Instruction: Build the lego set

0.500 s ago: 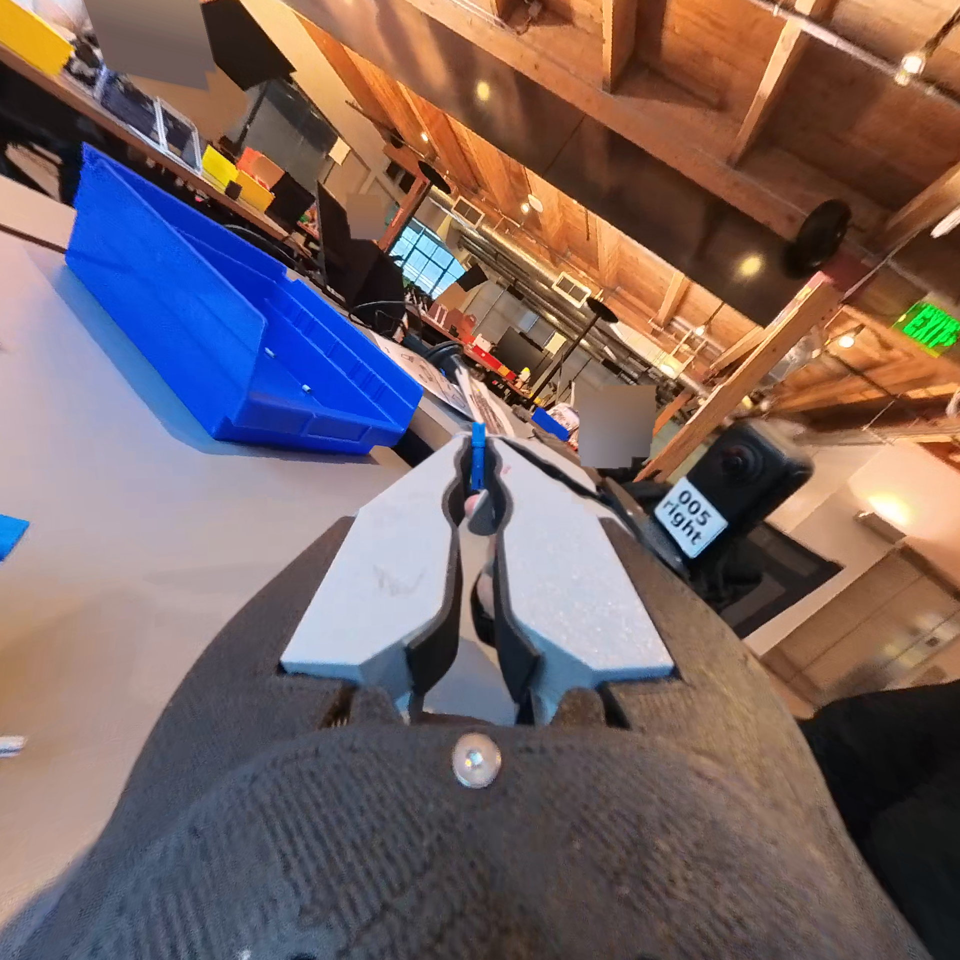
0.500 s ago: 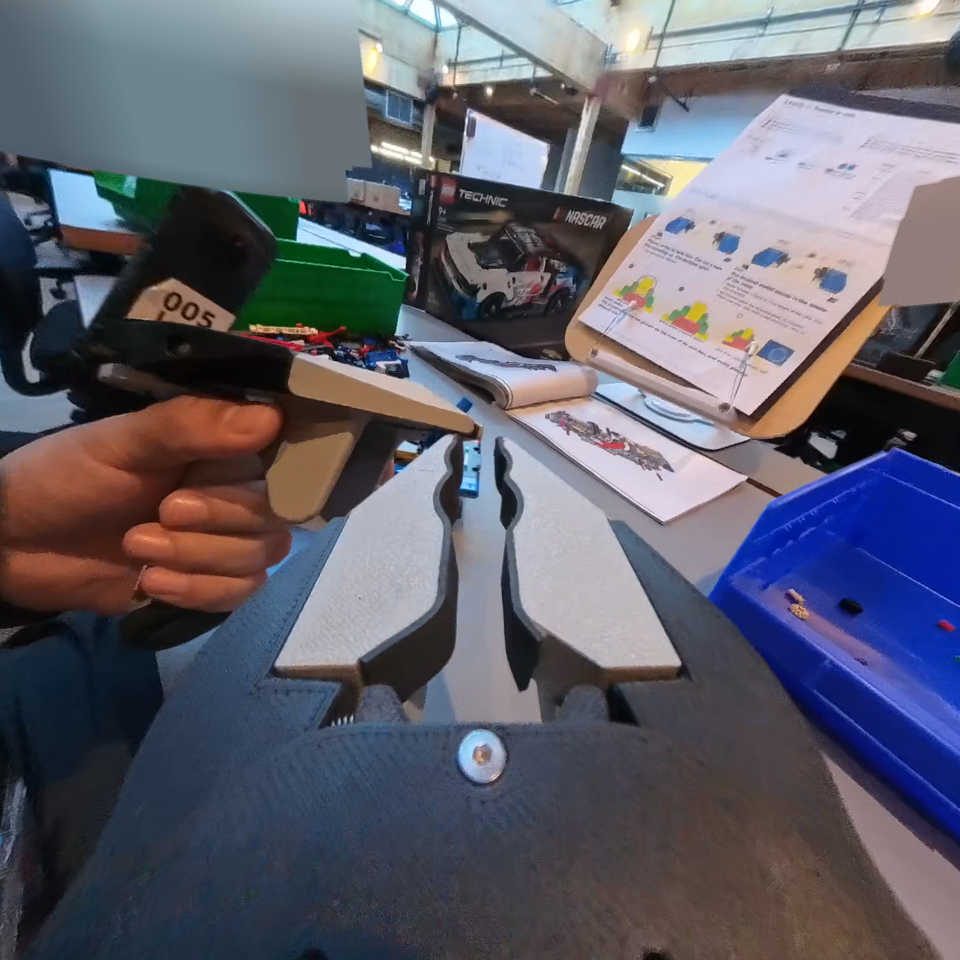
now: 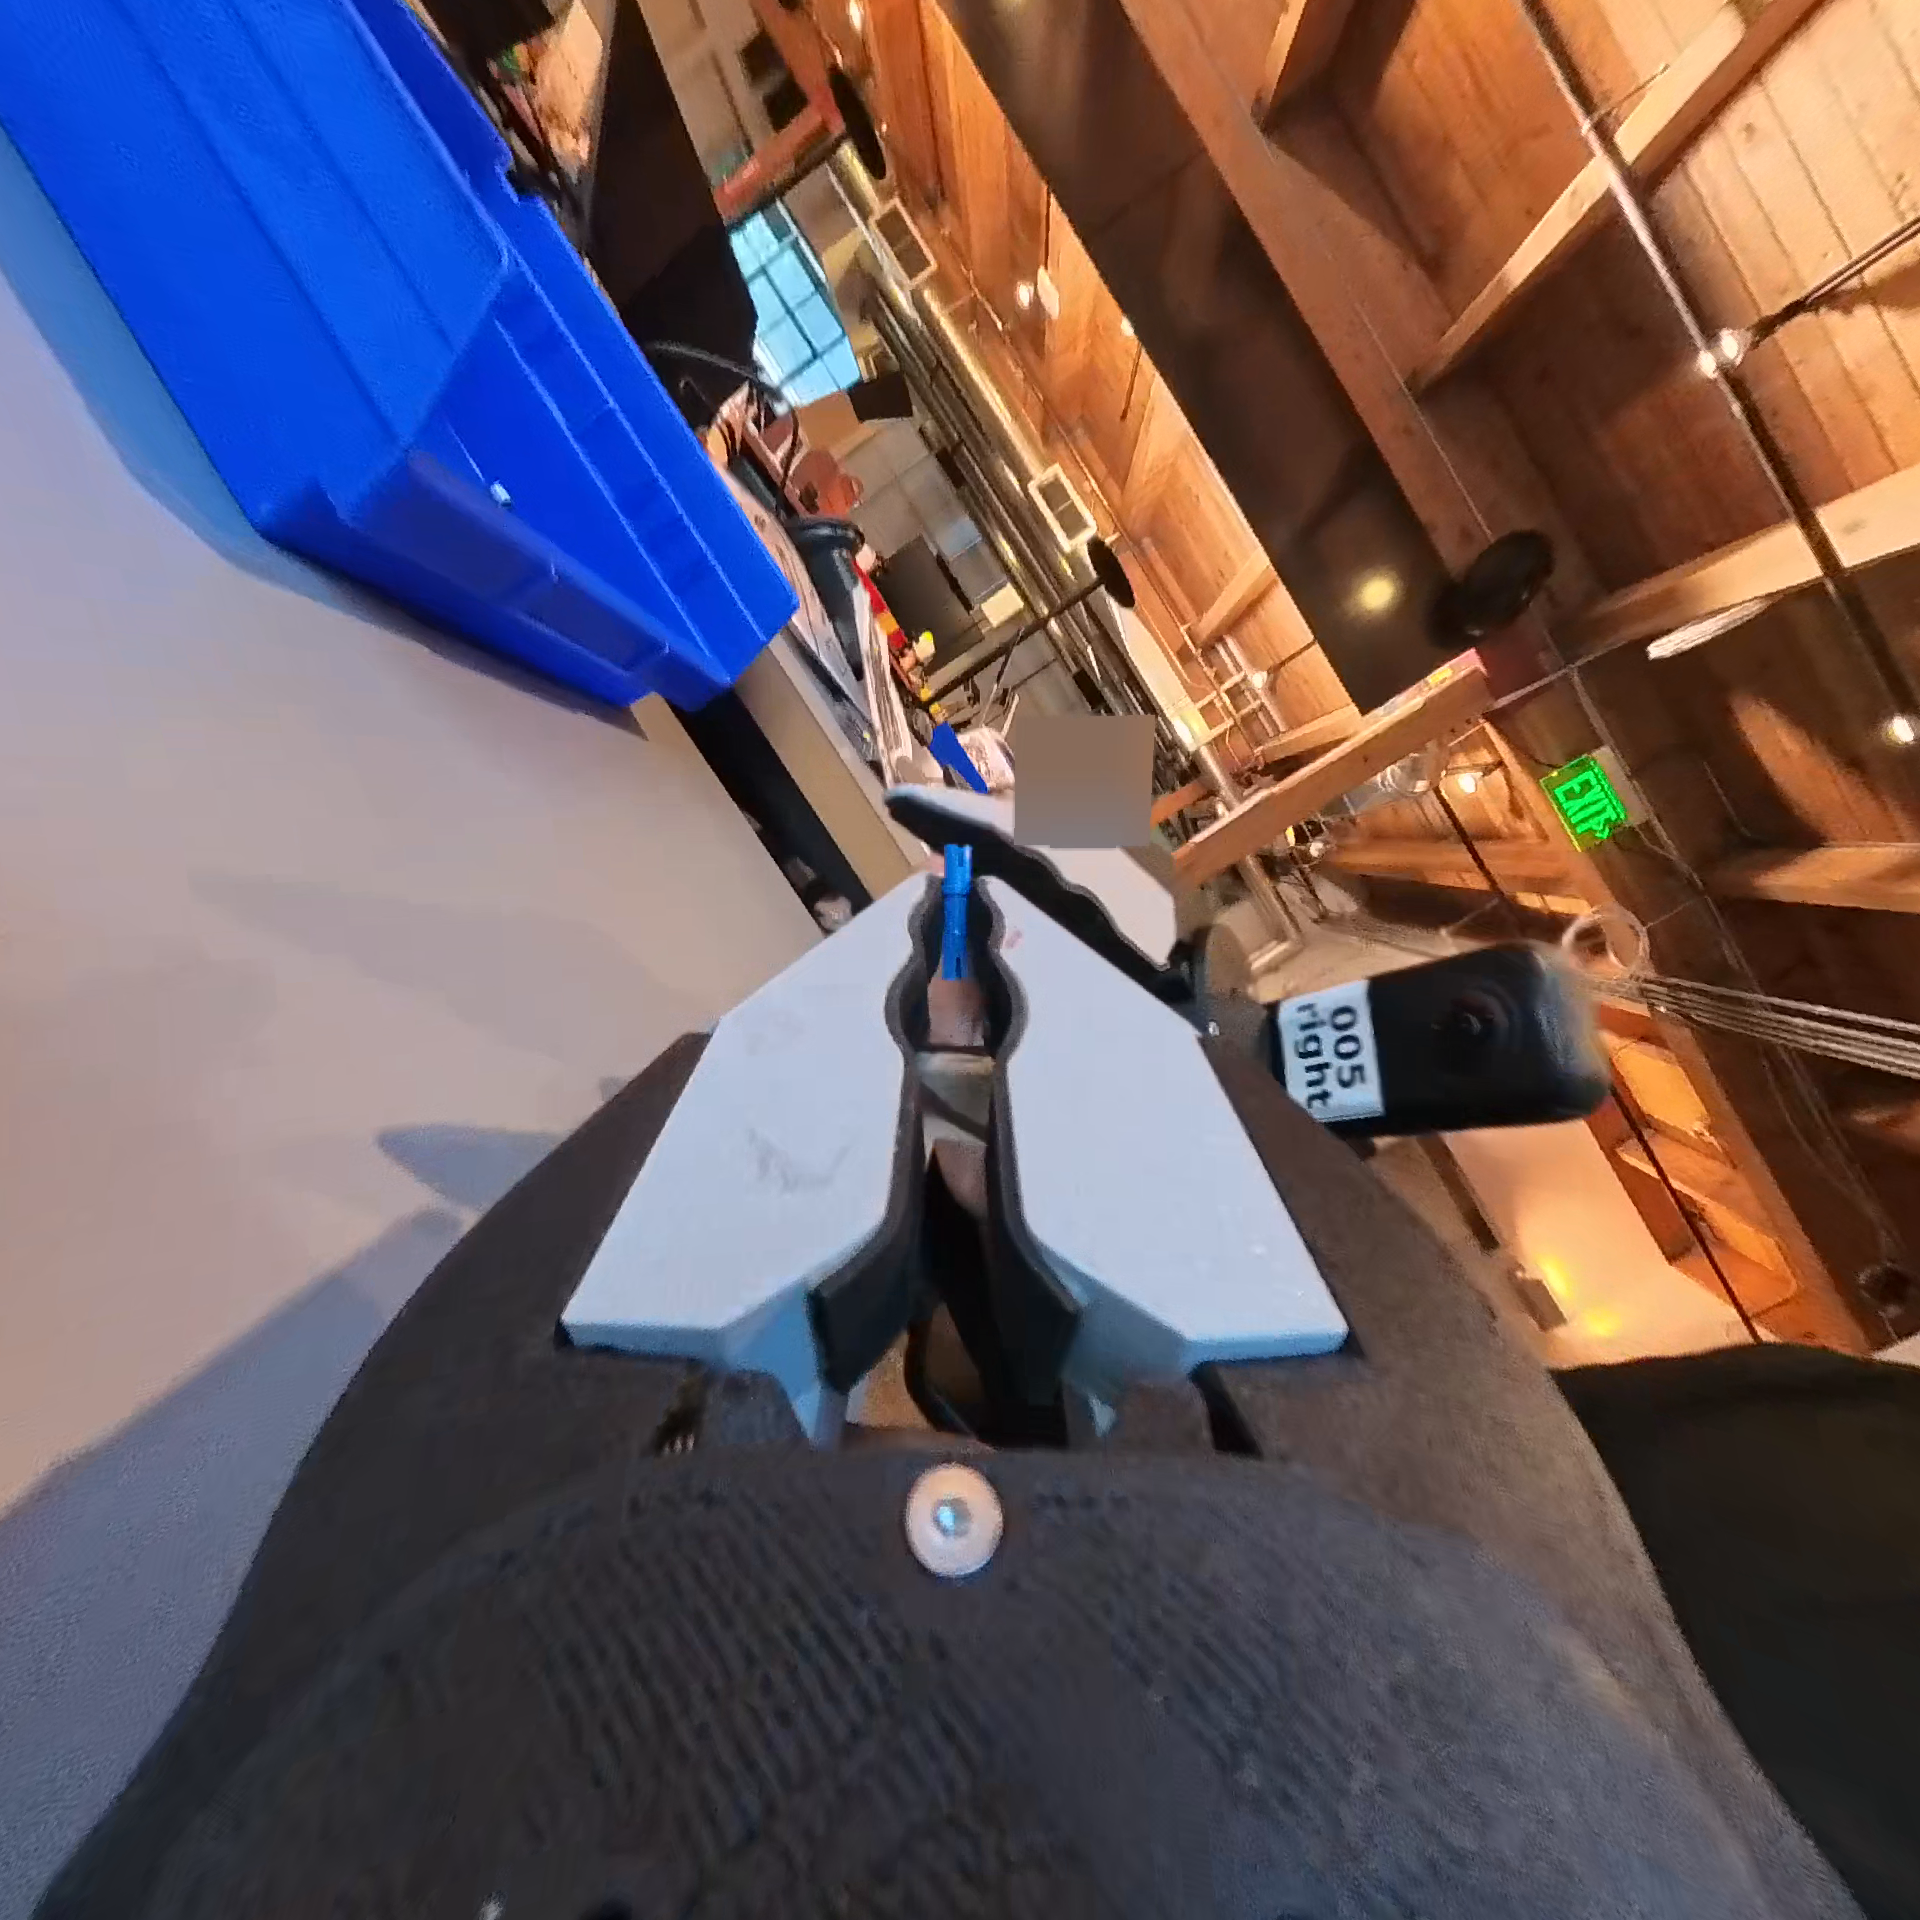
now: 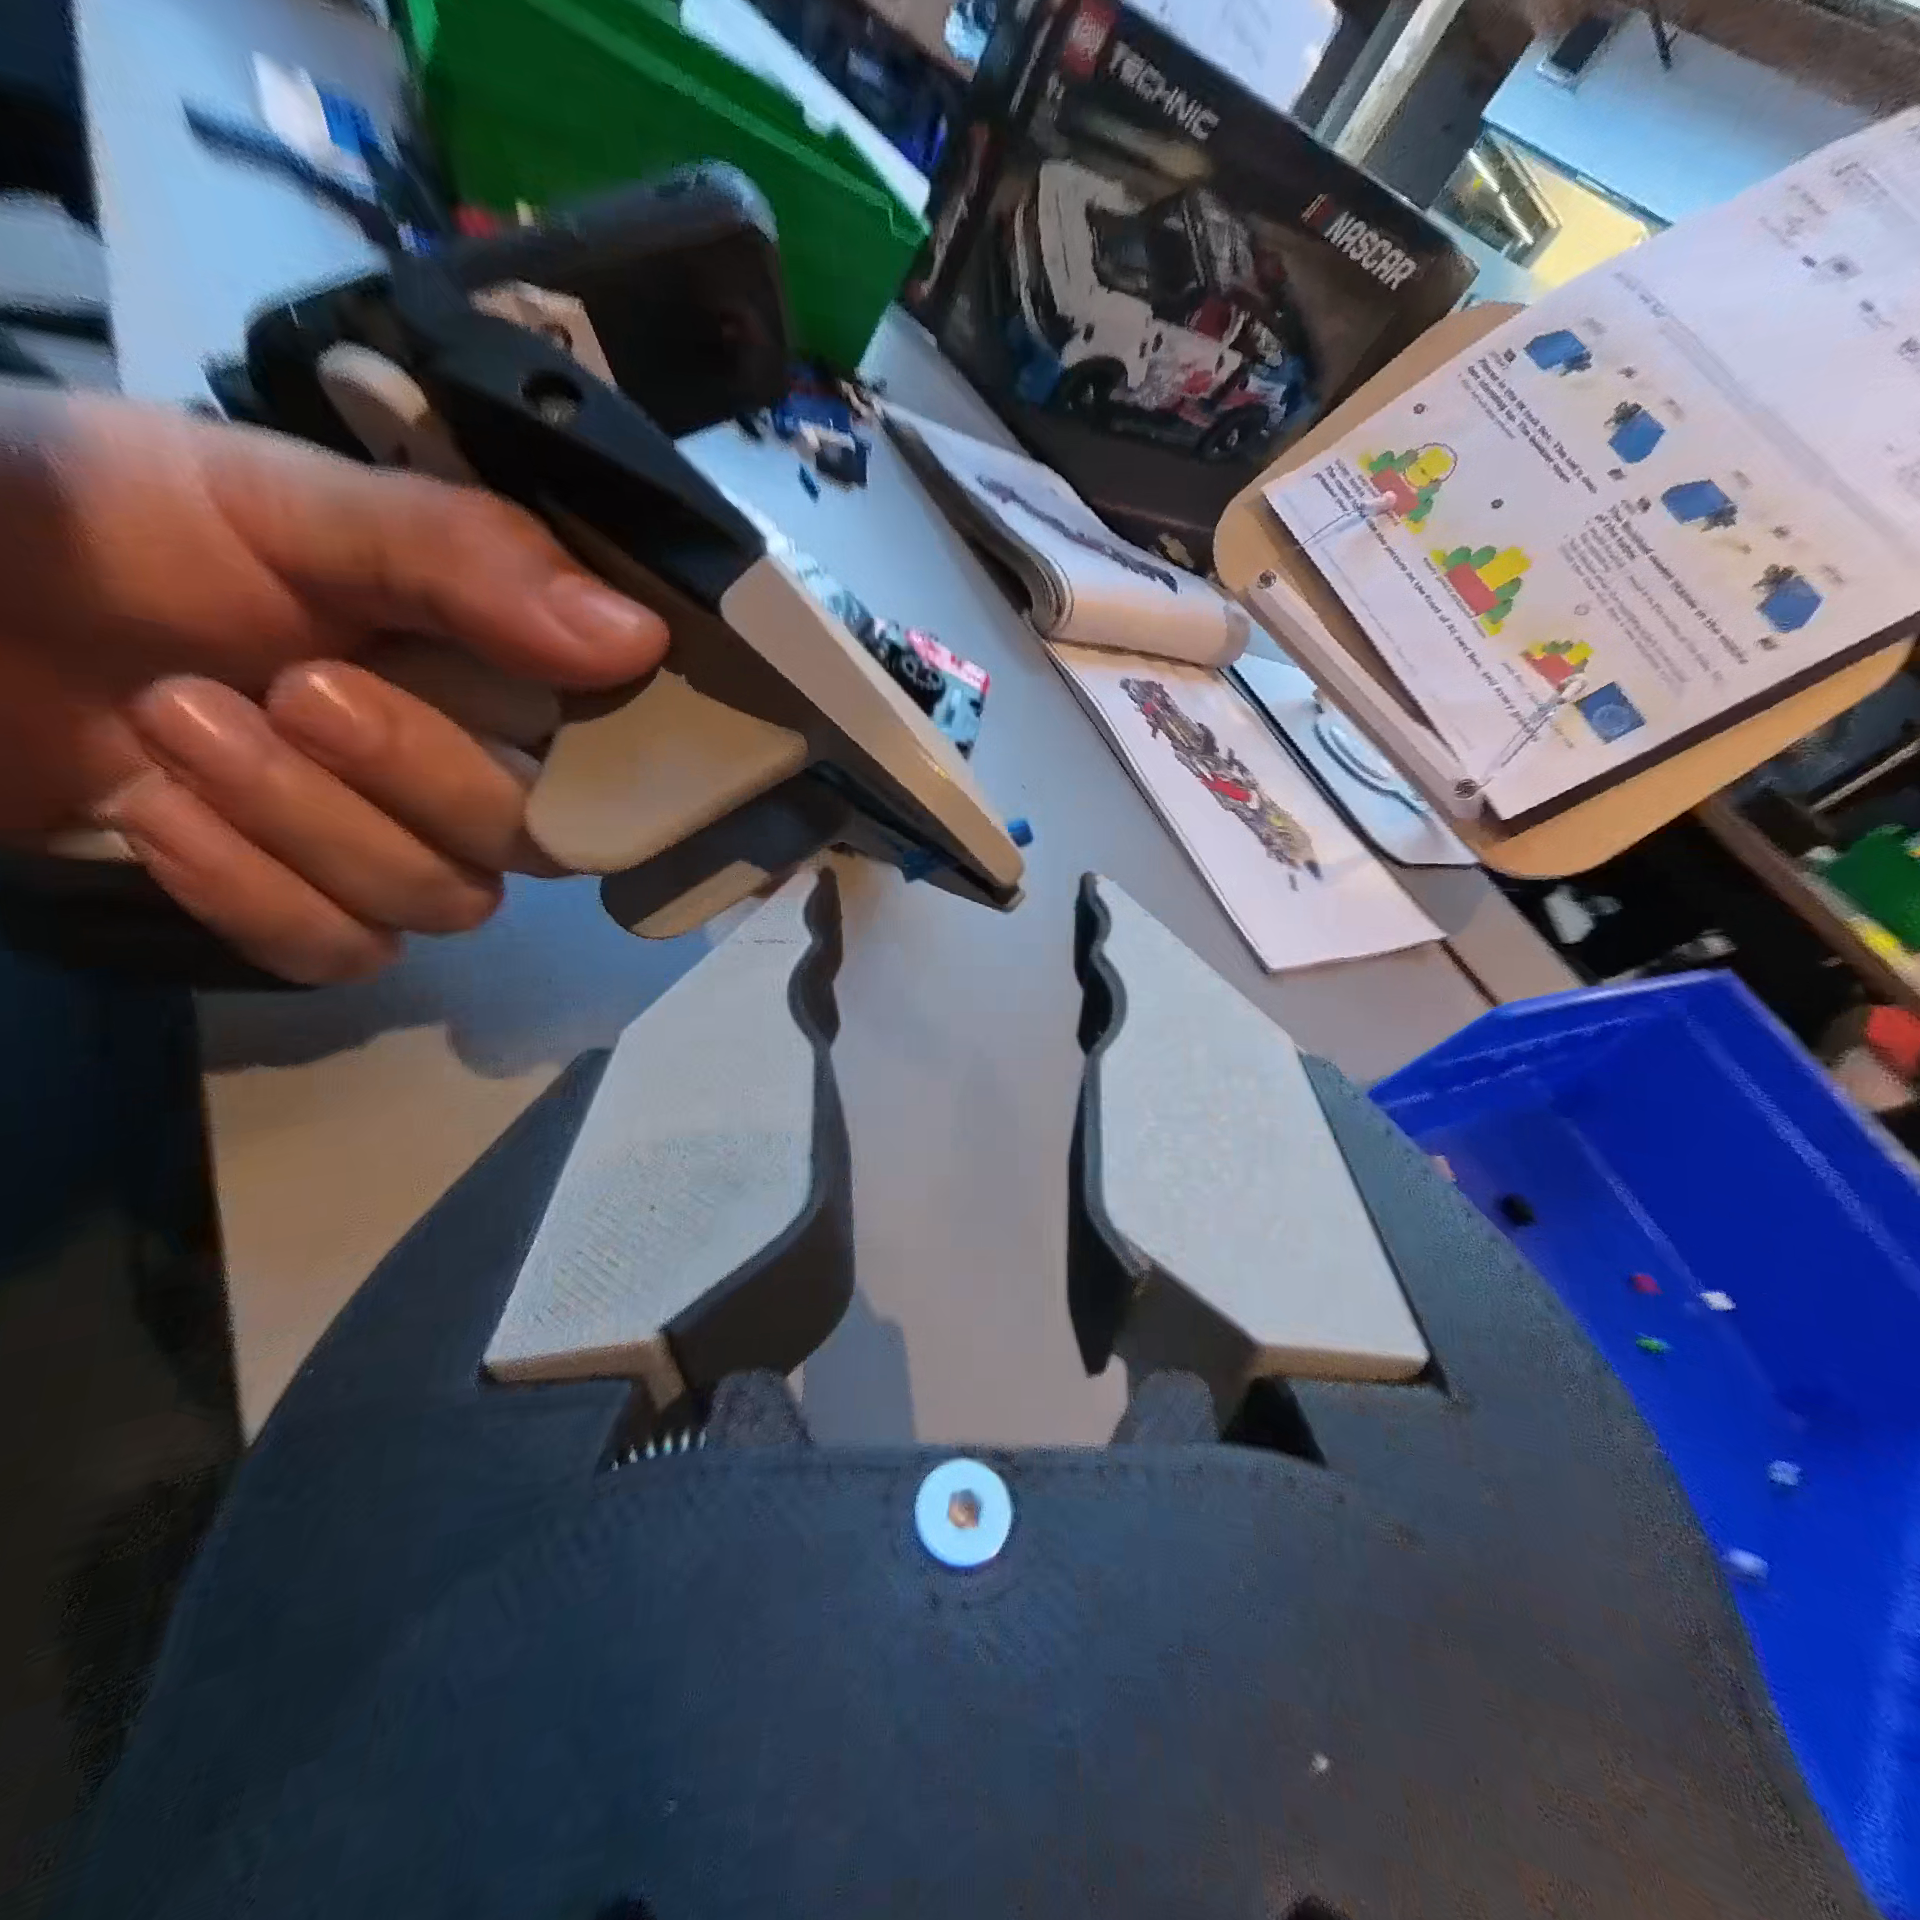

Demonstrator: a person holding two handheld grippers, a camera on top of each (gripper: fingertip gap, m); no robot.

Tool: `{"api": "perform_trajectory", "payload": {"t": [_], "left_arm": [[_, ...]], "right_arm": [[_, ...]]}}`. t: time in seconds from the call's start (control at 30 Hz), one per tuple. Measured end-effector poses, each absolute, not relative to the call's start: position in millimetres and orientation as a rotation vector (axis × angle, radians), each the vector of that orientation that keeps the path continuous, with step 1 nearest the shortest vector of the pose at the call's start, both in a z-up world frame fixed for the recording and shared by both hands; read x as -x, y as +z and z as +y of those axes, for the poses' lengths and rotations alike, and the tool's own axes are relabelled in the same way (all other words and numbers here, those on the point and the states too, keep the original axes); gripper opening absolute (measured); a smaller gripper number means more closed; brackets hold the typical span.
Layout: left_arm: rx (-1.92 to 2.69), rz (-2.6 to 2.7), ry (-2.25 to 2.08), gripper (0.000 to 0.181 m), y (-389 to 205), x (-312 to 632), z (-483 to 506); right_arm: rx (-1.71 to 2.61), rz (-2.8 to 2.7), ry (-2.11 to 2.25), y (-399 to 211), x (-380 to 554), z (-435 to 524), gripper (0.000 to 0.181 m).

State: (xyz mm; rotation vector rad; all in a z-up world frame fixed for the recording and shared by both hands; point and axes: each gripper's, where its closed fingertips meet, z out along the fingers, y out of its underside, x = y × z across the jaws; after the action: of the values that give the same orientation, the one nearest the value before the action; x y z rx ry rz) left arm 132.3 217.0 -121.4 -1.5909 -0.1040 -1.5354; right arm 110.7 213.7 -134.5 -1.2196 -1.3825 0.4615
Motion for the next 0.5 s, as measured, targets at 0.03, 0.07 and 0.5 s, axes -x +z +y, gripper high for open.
{"api": "perform_trajectory", "payload": {"t": [0.03,0.07,0.5], "left_arm": [[1.619,-0.088,-1.54,0.002,-125,-136,215],[1.637,-0.081,-1.54,0.002,-129,-139,215],[1.787,0.206,-1.525,0.012,-141,-154,208]], "right_arm": [[1.195,-1.41,0.397,-136,-110,214,0.041],[1.167,-1.432,0.335,-138,-110,214,0.035],[1.13,-1.423,0.224,-151,-122,215,0.023]]}}
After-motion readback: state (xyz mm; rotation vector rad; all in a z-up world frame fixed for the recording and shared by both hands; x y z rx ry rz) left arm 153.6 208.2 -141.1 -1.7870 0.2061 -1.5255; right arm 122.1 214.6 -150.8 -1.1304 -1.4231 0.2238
